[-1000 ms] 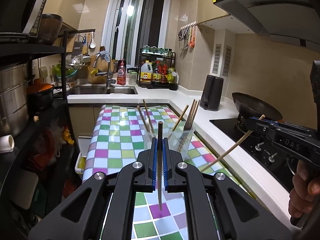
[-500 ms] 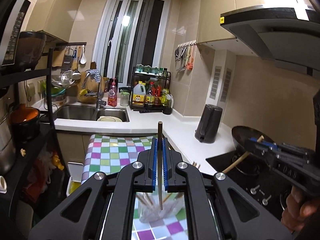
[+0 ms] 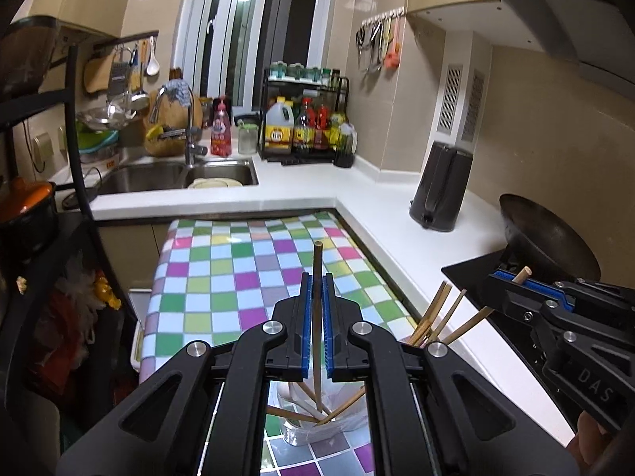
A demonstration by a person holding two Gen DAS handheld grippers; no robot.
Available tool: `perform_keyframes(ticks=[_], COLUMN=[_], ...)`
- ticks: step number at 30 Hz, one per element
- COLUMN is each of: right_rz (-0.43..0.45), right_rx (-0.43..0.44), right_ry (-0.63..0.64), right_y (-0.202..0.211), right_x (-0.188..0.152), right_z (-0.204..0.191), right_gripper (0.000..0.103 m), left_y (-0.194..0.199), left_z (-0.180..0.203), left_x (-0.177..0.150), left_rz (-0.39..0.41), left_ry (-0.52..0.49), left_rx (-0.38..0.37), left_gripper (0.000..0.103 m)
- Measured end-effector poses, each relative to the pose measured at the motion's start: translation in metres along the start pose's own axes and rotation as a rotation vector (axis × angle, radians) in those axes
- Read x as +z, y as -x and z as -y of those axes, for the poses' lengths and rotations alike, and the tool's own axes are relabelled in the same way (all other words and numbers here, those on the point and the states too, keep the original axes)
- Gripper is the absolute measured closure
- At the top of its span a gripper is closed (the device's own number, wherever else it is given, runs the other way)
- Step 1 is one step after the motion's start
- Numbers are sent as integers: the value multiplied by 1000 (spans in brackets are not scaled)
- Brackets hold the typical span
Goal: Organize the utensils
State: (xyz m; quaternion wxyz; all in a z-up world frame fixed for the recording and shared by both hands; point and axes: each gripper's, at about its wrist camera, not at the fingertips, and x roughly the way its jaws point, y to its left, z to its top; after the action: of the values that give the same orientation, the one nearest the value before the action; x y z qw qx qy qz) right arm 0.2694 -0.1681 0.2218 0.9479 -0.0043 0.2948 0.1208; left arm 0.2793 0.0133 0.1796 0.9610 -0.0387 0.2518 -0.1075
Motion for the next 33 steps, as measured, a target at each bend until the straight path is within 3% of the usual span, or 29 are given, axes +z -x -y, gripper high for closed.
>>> perform_keyframes(ticks=[9,11,12,17,20,22,28,33], right_rz=[-44,-41,-34,15,69,118,231,233], right_rx=[1,-17,-23,-40,-42,-54,-123,-163], right_ry=[4,-1,-5,0,6,18,17,4], right_y=[-21,-20,-17,7,31,51,90,78], right_x=[-14,-17,-18,-22,-30,-41,-100,-150], right_z=[3,5,7,9,7,5,11,24], right_gripper=[96,86,83,66,60,54,24,20], left_y=[-13,-8,-6,19,39,58,86,73], left_z=[10,11,12,19,20,19,17,21], left_x=[-9,-10,-10,-18,-26,-38,-104,-171], left_rz=[-32,-28,-20,18,47,75,117,71], left_ry=[-19,-16,-15,-28,-14,0,52,67], left_rx=[20,33,36,63,73,88,178,242], left_gripper=[98,86,73,70,65,49,30,27])
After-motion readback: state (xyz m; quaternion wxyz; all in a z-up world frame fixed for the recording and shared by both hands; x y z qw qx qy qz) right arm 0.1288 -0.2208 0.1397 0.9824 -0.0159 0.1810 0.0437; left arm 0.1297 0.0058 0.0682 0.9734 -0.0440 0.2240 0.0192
